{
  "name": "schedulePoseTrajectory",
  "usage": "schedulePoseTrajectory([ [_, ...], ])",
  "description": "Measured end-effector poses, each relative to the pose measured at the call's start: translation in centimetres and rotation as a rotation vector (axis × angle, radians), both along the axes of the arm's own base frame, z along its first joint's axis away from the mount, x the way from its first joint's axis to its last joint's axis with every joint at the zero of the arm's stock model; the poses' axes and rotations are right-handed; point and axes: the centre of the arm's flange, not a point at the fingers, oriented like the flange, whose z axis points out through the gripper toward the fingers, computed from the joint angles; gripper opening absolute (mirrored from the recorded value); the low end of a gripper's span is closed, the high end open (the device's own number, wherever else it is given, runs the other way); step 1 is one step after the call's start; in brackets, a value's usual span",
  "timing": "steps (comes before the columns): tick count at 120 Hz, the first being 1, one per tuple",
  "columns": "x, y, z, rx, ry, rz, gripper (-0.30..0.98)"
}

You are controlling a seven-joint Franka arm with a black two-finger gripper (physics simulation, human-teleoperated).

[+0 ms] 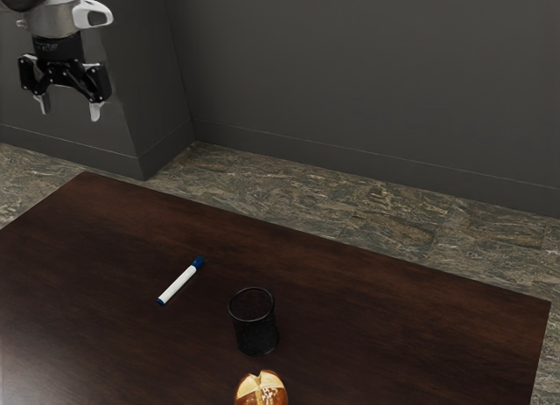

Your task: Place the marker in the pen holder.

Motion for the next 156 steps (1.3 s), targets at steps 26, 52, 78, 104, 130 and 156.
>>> schedulePoseTrajectory([
  [26, -0.2, 4.5, -6.0, -0.017, 0.089, 0.088, 0.69],
  [52, 6.6, -4.1, -21.7, -0.041, 0.259, -0.085, 0.68],
  [78, 9.3, -2.7, -34.0, -0.109, 0.303, -0.06, 0.69],
  [104, 10.3, -3.0, -37.4, -0.147, 0.24, -0.062, 0.69],
  [130, 9.6, -3.7, -39.5, -0.157, 0.21, -0.08, 0.69],
  [156, 10.1, -4.6, -40.0, -0.16, 0.18, -0.106, 0.69],
])
